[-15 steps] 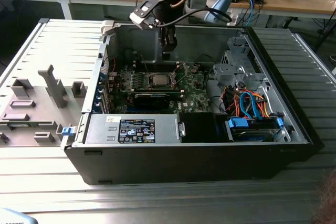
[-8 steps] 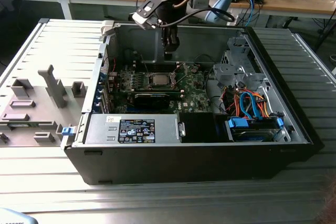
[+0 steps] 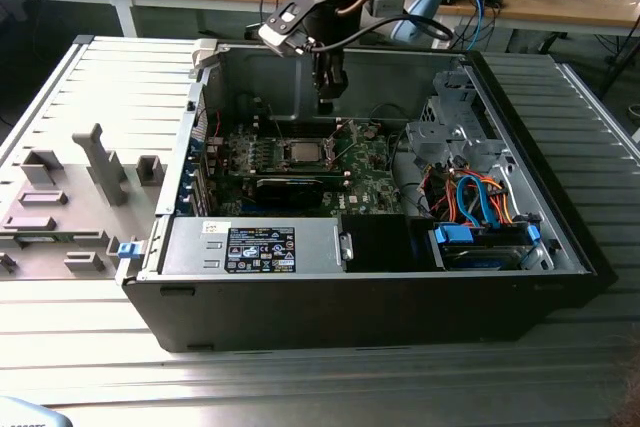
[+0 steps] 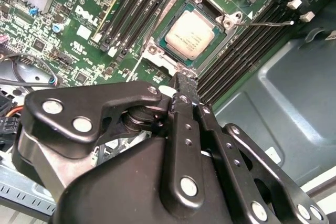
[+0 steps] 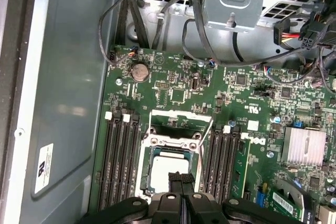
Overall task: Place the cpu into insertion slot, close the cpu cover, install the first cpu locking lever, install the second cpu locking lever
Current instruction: 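Close the cpu cover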
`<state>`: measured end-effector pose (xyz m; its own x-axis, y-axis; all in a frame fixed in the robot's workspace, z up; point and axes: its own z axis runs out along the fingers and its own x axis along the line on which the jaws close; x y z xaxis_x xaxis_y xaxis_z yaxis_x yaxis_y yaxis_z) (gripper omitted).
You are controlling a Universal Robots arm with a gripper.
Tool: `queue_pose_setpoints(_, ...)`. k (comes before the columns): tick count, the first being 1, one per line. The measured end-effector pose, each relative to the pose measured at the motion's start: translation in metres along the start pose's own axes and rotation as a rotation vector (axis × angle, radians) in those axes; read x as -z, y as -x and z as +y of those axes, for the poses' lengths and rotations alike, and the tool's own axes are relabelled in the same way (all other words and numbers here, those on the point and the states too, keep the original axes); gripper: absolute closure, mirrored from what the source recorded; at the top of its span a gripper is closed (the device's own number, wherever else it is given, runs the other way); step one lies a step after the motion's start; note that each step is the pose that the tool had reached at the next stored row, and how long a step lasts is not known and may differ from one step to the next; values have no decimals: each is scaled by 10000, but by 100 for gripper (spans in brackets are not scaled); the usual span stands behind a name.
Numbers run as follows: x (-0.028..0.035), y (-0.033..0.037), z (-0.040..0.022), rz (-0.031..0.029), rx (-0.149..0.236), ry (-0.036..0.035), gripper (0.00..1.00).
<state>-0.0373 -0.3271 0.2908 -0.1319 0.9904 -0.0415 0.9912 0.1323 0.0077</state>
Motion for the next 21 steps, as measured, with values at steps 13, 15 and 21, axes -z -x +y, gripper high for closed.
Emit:
queue_pose_setpoints(13,-2,20,147,1,0,-1,89)
queue_pose_setpoints(15,-3,24,177,1,1,-1,89)
queue_pose_setpoints(21,-4,32,244,2,0,-5,89)
